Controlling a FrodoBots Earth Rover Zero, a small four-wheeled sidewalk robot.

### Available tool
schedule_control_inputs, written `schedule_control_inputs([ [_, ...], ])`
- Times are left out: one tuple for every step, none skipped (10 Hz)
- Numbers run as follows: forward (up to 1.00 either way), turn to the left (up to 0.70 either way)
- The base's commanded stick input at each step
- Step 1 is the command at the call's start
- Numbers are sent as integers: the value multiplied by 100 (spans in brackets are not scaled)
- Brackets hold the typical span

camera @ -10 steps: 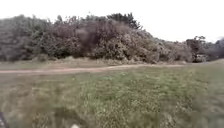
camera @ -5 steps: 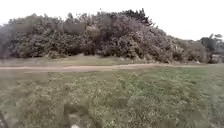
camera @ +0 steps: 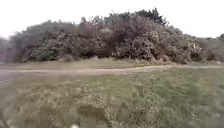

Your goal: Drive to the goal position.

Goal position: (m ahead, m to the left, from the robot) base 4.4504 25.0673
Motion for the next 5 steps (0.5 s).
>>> schedule_control_inputs([
  [70,35],
  [70,35],
  [70,35],
  [70,35],
  [70,35],
])
